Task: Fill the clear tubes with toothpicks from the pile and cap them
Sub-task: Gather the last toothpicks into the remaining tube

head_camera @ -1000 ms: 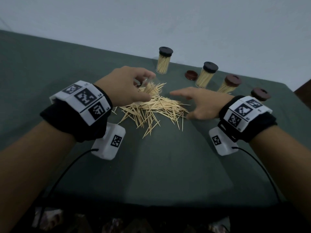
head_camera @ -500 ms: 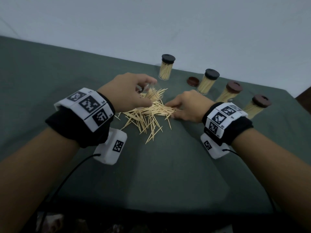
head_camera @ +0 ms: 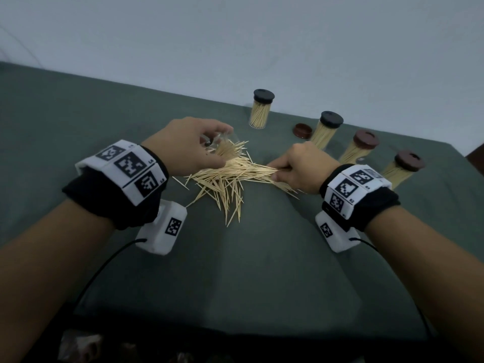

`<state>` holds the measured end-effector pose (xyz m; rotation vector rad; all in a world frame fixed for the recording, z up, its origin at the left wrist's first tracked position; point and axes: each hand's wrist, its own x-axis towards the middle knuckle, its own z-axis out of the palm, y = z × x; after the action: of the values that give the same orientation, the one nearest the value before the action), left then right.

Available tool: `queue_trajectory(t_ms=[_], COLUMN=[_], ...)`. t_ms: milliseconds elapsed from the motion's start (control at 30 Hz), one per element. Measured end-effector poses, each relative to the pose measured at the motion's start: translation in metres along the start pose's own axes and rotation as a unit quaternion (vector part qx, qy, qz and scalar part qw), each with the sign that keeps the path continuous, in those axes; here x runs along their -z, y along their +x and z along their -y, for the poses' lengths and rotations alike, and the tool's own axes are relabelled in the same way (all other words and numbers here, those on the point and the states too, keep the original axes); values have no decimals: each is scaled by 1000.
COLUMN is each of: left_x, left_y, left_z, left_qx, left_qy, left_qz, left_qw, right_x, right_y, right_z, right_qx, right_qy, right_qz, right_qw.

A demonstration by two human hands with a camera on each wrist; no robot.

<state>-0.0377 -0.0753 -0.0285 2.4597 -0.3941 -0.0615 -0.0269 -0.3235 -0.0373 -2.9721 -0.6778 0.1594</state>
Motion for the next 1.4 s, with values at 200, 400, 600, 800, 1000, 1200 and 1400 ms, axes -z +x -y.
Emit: queue_trajectory(t_ms=[200, 400, 600, 800, 1000, 1200, 1400], left_x=[1, 2, -1, -11, -12, -10, -15], left_y=[2, 4, 1, -2, -5, -5, -5], left_z=[3, 3, -2, -16, -21, -20, -20], left_qx=[-19, -21, -37, -82, -69, -54, -40], left_qy=[83, 122, 134, 113, 37, 4, -3], left_qz=[-24, -28, -18, 2, -7, -10, -6], left_qw=[996, 992, 990, 990, 997, 998, 999], right_x=[11, 26, 31, 23, 9, 1, -1], right_y=[-12, -14, -14, -12, -8, -4, -6], right_z=[-20, -13, 8, 18, 26, 23, 27], right_qx=[-43, -33, 4, 42, 108, 131, 83], right_qy=[62, 93, 109, 87, 65, 68, 103], right_qz=[-36, -58, -55, -73, -160, -196, -164], right_qw=[996, 993, 993, 993, 979, 969, 977])
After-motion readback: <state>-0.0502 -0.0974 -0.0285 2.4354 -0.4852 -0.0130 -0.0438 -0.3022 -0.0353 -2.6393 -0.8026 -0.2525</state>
